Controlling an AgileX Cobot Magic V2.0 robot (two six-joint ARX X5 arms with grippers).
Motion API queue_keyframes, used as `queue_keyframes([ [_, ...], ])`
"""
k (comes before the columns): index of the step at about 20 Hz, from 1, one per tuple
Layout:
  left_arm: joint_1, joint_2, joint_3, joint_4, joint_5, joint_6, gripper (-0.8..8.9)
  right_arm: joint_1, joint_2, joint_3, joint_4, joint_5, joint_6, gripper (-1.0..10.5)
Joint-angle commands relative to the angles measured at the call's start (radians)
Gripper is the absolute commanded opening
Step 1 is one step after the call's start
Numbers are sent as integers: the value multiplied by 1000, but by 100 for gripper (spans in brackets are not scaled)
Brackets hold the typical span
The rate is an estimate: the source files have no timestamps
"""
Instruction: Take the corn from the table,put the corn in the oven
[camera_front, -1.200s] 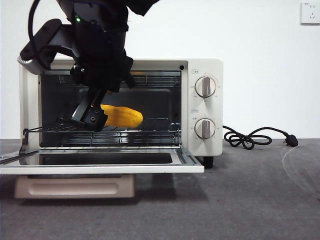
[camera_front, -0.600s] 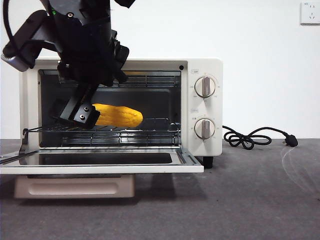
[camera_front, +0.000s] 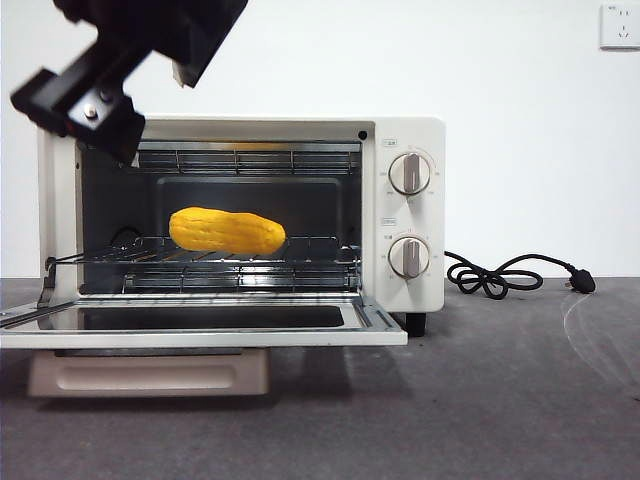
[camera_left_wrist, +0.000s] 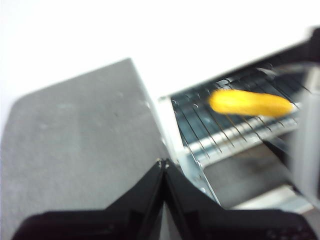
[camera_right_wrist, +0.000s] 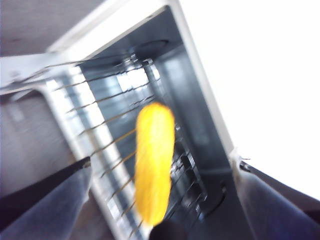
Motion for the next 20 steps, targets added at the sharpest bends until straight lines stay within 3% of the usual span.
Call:
queue_keyframes([
  [1,-3,-2,1,47,-5,42,-8,29,-43,-5,-95,8,140,458],
  [6,-3,13,1,77,-5,65,-8,75,-131,-5,-256,5,267,338],
  [9,1,40,1,90,-1,71,-8,107,-196,-5,-323,2,315,330],
  [12,1,81,1,104,23,83,-8,137,-268,-5,-393,-2,344,185],
  [16,14,161,1,141,137,90,-9,159,-360,-5,-487,-44,372,-16],
  [20,75,256,1,157,354,94,-9,156,-434,-5,-563,-145,414,-16],
])
